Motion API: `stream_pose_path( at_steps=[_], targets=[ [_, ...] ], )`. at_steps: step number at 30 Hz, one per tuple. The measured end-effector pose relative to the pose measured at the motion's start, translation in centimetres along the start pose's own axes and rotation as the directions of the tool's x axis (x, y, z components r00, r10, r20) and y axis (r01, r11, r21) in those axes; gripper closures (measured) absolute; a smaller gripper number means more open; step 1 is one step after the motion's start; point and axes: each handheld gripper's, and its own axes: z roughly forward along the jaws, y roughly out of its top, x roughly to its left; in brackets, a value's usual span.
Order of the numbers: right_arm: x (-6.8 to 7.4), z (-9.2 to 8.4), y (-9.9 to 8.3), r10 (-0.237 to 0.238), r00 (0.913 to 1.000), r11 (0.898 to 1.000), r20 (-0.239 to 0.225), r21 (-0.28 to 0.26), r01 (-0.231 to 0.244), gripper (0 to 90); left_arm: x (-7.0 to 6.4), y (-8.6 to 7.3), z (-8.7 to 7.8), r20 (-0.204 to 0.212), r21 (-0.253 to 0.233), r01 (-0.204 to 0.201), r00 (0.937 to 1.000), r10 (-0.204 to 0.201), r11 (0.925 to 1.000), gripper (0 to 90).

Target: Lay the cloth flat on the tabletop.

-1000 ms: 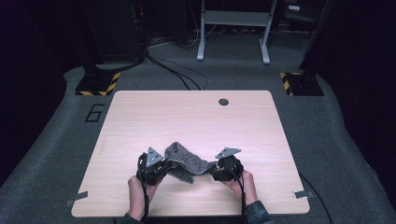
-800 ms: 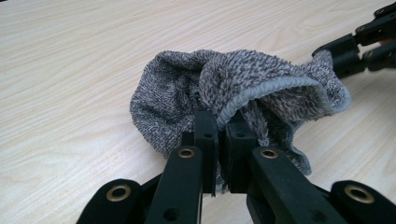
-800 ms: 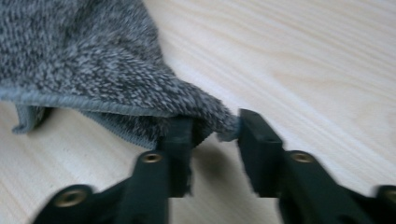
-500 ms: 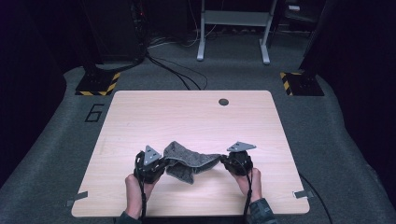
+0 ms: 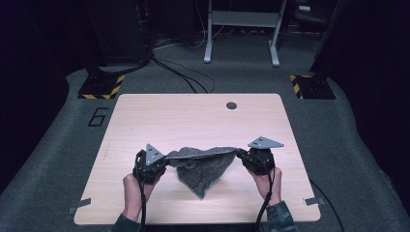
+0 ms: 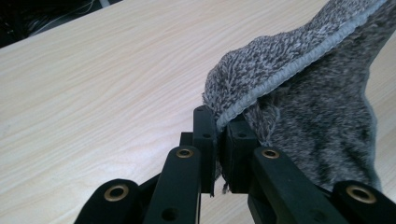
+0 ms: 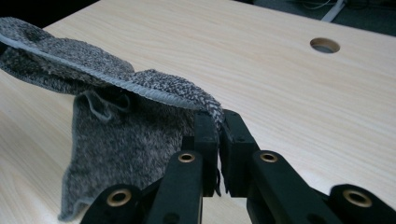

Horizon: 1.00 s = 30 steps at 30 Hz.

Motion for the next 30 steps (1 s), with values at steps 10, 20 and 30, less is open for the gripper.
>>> stream_pose_path(
  at_steps=[10,20,30],
  targets=[
    [0.4,-0.8,-0.5,0.008,0.9998,1.0,-0.016,0.026,-0.008,86.4,0.0,-1.0,0.4,0.042,0.071,-0.011,0.9991,0.008,0.9974,85.1],
    [0.6,0.3,-3.3,0.059,0.9966,0.994,-0.059,0.099,-0.053,86.4,-0.2,-3.1,1.5,0.081,0.141,-0.002,0.9967,-0.01,0.9901,85.9],
    [0.4,0.9,-4.2,0.076,0.9946,0.989,-0.07,0.131,-0.066,86.5,0.0,-4.1,2.7,0.086,0.176,0.009,0.996,-0.025,0.9843,86.5]
  ],
)
